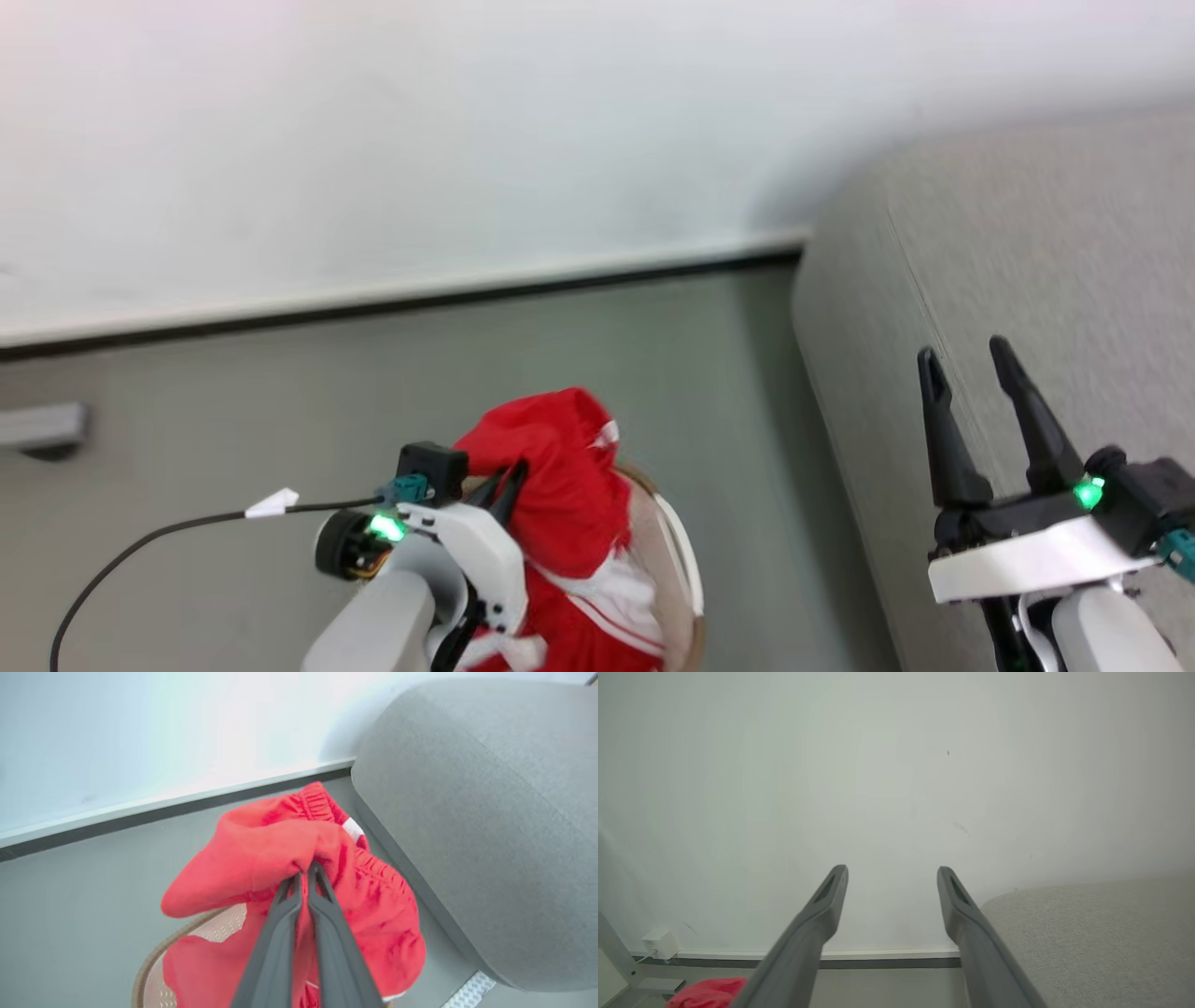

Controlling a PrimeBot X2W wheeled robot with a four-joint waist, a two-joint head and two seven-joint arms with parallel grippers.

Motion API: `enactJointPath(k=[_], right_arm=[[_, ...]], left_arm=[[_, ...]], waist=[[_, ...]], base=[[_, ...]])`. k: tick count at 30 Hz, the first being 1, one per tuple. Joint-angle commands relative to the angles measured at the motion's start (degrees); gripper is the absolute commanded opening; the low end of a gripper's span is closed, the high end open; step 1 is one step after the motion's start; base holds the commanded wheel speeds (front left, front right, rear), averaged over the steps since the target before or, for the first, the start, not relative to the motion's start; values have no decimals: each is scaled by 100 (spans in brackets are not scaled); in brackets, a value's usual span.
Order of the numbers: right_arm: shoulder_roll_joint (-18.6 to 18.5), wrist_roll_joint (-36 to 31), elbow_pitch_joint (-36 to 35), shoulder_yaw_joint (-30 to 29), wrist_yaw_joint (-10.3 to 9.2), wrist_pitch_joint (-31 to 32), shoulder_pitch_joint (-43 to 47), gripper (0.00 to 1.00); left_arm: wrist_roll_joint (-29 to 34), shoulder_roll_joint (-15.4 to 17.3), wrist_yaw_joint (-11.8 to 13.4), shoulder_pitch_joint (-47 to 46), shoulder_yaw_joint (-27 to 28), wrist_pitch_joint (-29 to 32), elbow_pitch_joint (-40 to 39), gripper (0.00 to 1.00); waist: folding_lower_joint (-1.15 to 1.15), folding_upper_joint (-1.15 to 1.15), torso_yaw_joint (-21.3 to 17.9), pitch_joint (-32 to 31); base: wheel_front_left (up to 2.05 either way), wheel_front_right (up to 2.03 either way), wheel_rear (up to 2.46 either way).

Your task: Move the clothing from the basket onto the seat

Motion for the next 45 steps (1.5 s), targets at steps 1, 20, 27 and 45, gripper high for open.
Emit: enactJointPath(k=[1,20,27,45], right_arm=[[-37,22,22,-7,-12,4,116,100],[-87,167,149,243,-12,4,649,100],[-144,239,149,362,-12,4,654,100],[-486,415,96,1579,-12,4,439,100]], left_arm=[[-81,18,14,100,1,-79,-105,0],[-159,456,425,282,192,326,-3497,0],[-218,602,594,448,197,708,-4185,0],[-389,636,631,364,178,869,-4215,0]], waist=[[2,0,381,-447],[2,0,623,-1061],[2,0,577,-1073],[2,0,575,-1134]], base=[[0,0,0],[0,0,0],[0,0,0],[0,0,0]])
